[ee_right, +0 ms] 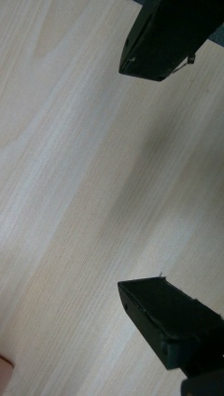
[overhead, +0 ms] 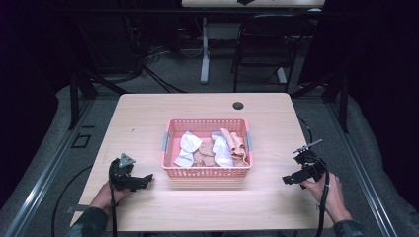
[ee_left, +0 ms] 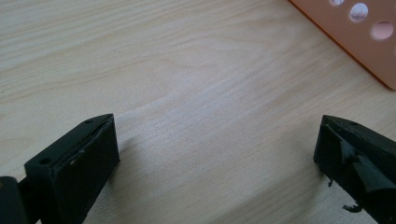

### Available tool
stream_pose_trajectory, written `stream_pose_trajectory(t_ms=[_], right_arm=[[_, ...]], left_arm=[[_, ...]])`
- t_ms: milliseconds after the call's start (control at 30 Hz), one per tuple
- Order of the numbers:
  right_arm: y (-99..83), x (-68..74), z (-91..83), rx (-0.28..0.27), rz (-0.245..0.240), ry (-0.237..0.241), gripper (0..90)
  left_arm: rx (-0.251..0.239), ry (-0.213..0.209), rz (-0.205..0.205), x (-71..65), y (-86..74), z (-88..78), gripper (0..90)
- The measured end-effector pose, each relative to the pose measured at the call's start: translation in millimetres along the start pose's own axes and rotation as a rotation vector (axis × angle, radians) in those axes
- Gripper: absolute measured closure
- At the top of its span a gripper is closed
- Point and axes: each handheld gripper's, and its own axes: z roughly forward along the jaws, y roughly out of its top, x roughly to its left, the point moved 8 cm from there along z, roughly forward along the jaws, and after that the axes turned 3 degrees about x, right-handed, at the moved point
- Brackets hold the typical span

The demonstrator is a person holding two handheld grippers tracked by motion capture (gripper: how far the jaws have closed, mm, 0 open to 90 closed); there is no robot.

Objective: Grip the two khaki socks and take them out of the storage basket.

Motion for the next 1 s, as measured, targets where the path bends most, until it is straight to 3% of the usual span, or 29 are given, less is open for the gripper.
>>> stream_pose_trajectory(t_ms=[200,233,267,367,567,933,1000], right_arm=[[0.5,2.4,2.2,-0.004,-0.002,0.004,0.0],[-0.2,1.3,0.3,0.018,-0.025,-0.001,0.0],[1.9,4.4,-1.3,-0.001,-0.017,0.016,0.0],[3.1,4.8,-3.3,-0.006,-0.024,0.003,0.0],[5.6,11.4,-6.0,-0.003,-0.032,0.023,0.0],[18.2,19.5,-14.5,-0.039,-0.048,0.014,0.0],[22.5,19.0,-18.0,-0.035,-0.073,0.008,0.0]], left_arm=[[0.0,0.001,0.0,0.0,0.0,0.0,0.0],[0.001,0.001,0.001,0.0,-0.1,-0.1,0.0],[0.001,0.001,0.001,0.0,0.0,-0.1,0.0],[0.001,0.001,0.001,0.0,-0.1,-0.1,0.0],[0.0,0.0,0.0,0.0,0.0,0.0,0.0],[0.007,-0.001,0.005,0.1,-0.2,-0.3,0.0],[0.002,0.0,0.004,0.1,0.0,0.0,0.0]])
